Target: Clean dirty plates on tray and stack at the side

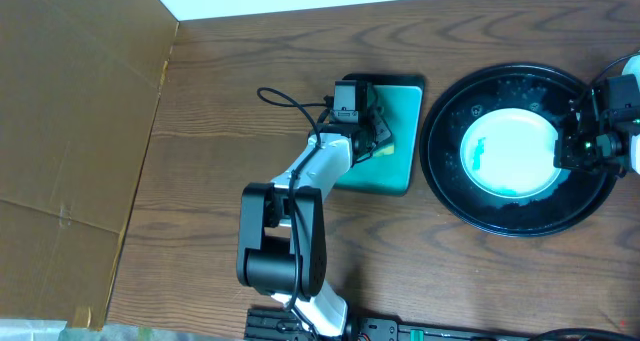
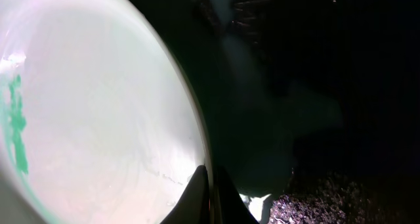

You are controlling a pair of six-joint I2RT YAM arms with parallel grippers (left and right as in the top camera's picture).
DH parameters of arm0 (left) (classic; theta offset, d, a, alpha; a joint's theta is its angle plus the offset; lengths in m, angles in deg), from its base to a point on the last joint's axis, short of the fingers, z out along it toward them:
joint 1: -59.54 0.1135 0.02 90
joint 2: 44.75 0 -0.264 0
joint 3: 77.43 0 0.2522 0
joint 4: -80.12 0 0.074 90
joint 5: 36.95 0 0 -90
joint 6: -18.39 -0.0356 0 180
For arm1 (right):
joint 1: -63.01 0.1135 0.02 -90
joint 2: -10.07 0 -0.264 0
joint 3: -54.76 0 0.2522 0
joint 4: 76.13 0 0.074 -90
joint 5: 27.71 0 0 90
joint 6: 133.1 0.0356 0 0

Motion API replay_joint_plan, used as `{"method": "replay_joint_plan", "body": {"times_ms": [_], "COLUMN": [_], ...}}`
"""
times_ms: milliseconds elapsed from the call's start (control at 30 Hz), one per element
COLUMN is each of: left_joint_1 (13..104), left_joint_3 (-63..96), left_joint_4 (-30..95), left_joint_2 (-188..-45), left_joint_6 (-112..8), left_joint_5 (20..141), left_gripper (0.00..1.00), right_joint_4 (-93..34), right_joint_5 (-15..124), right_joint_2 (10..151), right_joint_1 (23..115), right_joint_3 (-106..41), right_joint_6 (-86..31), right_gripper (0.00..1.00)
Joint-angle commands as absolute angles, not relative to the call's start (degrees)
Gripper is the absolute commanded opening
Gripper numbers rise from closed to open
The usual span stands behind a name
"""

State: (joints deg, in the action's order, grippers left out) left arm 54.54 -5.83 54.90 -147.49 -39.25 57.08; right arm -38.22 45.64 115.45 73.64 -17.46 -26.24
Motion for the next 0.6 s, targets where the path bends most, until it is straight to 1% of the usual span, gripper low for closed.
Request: {"method": "replay_joint_plan", "body": {"times_ms": [0,100,267,567], "left_joint_1": [54.69,54.74,54.74,54.08], "left_joint_3": [-5.67,-5.65,-5.65,-5.70], "left_joint_4": [55.51,56.12,57.24,58.44], "left_joint_2": [-147.84,-146.90,-145.15,-148.28], "left_joint_6": [-43.07,-45.08,-46.13,-46.05], "left_joint_5": [55.37,55.35,55.35,56.23], "left_gripper": [0.42,0.42,0.47,0.47], "right_joint_4": [-37.94,-37.94,-38.12,-38.53], "right_joint_5": [45.75,45.75,45.71,45.75], "right_joint_2": [115.34,115.34,115.34,115.34], "right_joint_1": [74.25,74.25,74.25,74.25], "right_joint_3": [-18.07,-18.07,-18.07,-18.07], "right_joint_6": [-29.03,-29.03,-29.58,-30.34], "right_gripper": [0.01,0.01,0.01,0.01]}}
